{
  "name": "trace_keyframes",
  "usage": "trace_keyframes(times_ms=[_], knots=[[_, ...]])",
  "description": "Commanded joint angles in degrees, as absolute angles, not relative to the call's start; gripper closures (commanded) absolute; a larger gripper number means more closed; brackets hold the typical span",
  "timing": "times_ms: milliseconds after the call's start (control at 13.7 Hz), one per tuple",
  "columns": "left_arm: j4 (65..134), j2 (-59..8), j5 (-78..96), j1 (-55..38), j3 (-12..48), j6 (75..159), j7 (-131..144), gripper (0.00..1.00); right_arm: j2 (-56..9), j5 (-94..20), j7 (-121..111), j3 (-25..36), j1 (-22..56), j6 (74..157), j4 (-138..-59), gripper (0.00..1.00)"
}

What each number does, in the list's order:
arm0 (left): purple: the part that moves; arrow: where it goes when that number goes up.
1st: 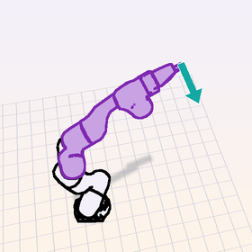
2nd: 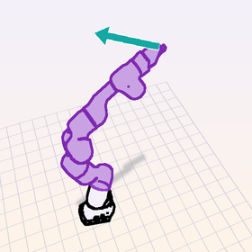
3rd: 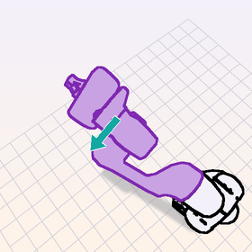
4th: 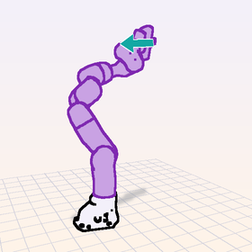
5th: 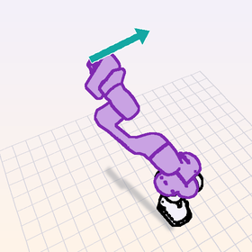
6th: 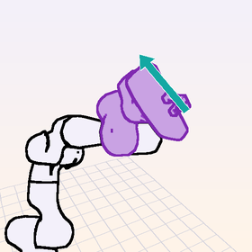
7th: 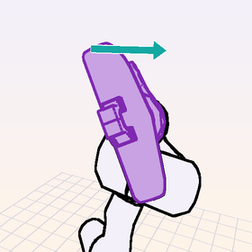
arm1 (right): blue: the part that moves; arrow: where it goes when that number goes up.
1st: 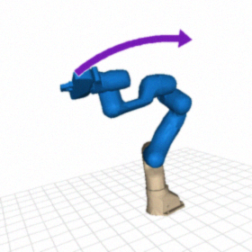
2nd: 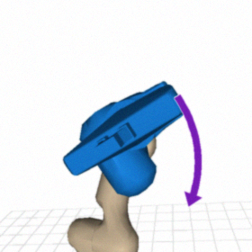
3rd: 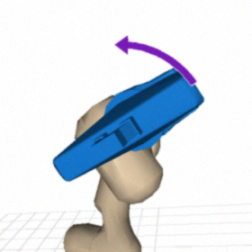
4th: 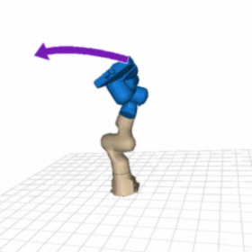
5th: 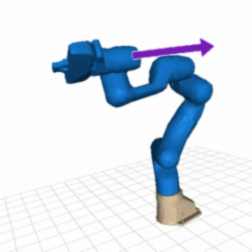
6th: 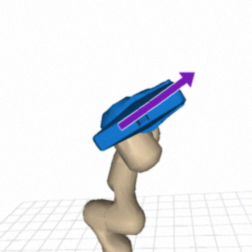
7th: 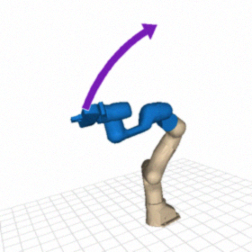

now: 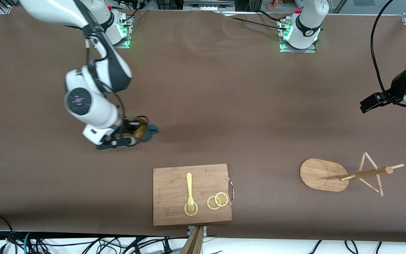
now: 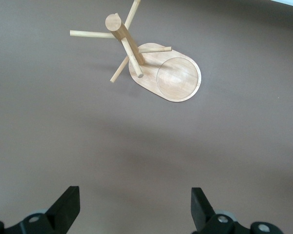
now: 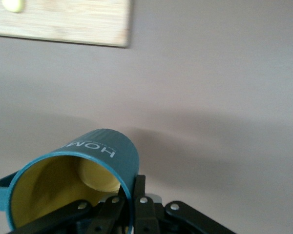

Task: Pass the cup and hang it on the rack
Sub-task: 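Carry the teal mug with the right gripper toward the table middle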

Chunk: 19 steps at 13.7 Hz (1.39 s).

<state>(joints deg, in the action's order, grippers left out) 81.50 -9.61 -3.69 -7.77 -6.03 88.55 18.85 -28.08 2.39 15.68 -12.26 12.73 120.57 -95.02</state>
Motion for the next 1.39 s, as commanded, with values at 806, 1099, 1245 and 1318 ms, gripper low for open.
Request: trace_keyframes(times_ms=[806, 1099, 1245, 1318], knots=[[81.73, -9.49, -4.22, -7.65, -5.71, 87.01, 18.37, 0.00, -46.84, 2.37, 44.29, -11.34, 37.87, 123.22, -70.75, 1.00], [105.47, 4.61, -4.22, -7.21, -5.71, 102.68, 18.37, 0.00, -48.95, 2.55, 44.38, -11.25, 42.18, 126.21, -69.87, 1.00], [117.98, 12.10, -4.22, -5.81, -5.71, 111.41, 18.28, 0.00, -49.92, 2.55, 44.38, -11.25, 42.45, 126.56, -69.79, 1.00], [122.47, 14.39, -4.22, -5.63, -5.54, 114.06, 18.28, 0.00, -50.53, 2.55, 44.47, -11.25, 42.63, 127.08, -69.79, 1.00]])
